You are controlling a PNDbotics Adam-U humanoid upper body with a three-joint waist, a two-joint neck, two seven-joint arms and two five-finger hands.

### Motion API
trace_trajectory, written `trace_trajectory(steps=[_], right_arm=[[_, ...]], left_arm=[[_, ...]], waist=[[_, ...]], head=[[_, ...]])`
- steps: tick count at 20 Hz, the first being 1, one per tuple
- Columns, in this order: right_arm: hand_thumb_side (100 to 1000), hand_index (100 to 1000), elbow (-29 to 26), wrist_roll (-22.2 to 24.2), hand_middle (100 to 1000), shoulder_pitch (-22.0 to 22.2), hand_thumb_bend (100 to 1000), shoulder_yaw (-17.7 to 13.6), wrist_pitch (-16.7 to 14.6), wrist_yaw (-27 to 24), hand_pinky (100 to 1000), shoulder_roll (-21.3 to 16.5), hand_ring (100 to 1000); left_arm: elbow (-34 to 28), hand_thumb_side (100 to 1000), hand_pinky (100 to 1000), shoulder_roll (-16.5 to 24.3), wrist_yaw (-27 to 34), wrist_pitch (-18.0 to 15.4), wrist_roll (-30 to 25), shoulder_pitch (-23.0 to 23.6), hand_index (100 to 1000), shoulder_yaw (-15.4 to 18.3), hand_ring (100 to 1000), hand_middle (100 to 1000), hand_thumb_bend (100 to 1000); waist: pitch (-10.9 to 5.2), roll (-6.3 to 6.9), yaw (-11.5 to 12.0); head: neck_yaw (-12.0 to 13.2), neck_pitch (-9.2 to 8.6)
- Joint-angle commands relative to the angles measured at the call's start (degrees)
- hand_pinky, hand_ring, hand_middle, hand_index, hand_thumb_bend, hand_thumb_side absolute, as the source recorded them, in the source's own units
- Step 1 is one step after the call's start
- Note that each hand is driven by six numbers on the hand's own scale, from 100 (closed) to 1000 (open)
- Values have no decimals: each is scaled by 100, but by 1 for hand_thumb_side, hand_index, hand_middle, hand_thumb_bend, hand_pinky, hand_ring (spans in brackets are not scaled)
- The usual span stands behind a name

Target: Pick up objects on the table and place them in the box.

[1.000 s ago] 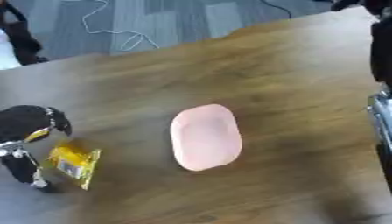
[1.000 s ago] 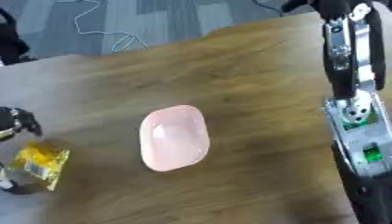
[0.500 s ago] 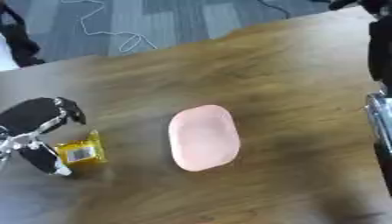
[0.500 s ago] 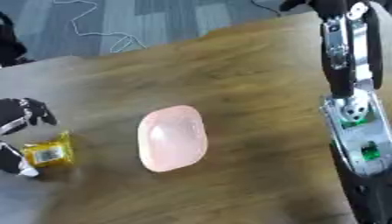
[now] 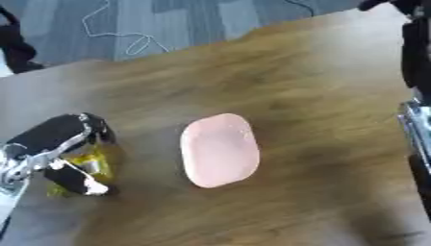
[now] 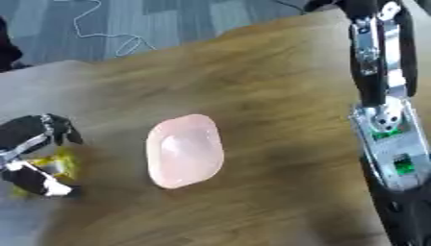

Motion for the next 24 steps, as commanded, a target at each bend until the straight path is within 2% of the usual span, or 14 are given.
trace_trajectory(steps=[1, 10, 13, 14, 15, 16, 17, 18, 19, 20, 24], right_arm=[[921, 835, -46, 4, 750, -51, 100, -32, -5, 0, 552, -76, 688], [921, 835, -46, 10, 750, -47, 100, -31, 0, 1, 552, -93, 688], [921, 835, -46, 18, 750, -47, 100, -26, 0, -4, 553, -93, 688], [921, 834, -46, 20, 750, -48, 100, -25, 0, -5, 553, -96, 688], [921, 834, -46, 21, 750, -48, 100, -25, -1, -6, 553, -97, 688], [921, 834, -46, 23, 750, -47, 100, -26, -1, -6, 553, -99, 688], [921, 834, -46, 23, 750, -46, 100, -26, 0, -7, 553, -99, 688], [921, 834, -46, 24, 750, -46, 100, -27, 0, -7, 553, -100, 688], [917, 833, -46, 25, 750, -46, 100, -27, 0, -7, 553, -100, 688], [921, 831, -46, 26, 749, -45, 100, -28, 0, -6, 553, -100, 688], [921, 829, -46, 28, 749, -44, 100, -31, -2, -5, 553, -103, 688]], left_arm=[[31, 241, 334, -13, -59, 165, 215, 102, 593, -223, 478, 500, 100], [-26, 227, 388, 359, -224, 191, 91, 252, 601, -223, 498, 517, 235], [-51, 218, 413, 469, -285, 150, -24, 257, 625, -223, 518, 537, 344], [-44, 243, 483, 528, -330, 122, -104, 256, 695, -239, 580, 602, 504], [-32, 270, 515, 582, -390, 89, -214, 255, 732, -248, 610, 636, 592], [-6, 289, 548, 636, -463, 66, -359, 258, 769, -250, 639, 672, 667], [10, 294, 559, 668, -529, 49, -504, 256, 780, -238, 650, 686, 692], [35, 310, 597, 699, -590, 46, -654, 264, 814, -223, 686, 728, 775], [53, 257, 605, 716, -640, 46, -797, 267, 819, -206, 694, 735, 819], [71, 320, 622, 731, -679, 45, -932, 276, 831, -190, 708, 752, 840], [78, 337, 656, 753, -717, 18, -1303, 302, 841, -147, 731, 771, 876]], waist=[[-24, -26, -49], [-11, -13, -31], [-16, -16, -34], [-19, -17, -39], [-21, -18, -44], [-23, -19, -46], [-24, -20, -47], [-25, -20, -45], [-26, -21, -44], [-26, -22, -41], [-28, -32, -30]], head=[[-65, 43], [-52, 62], [-55, 61], [-56, 61], [-56, 61], [-57, 62], [-58, 64], [-61, 65], [-61, 68], [-63, 69], [-58, 71]])
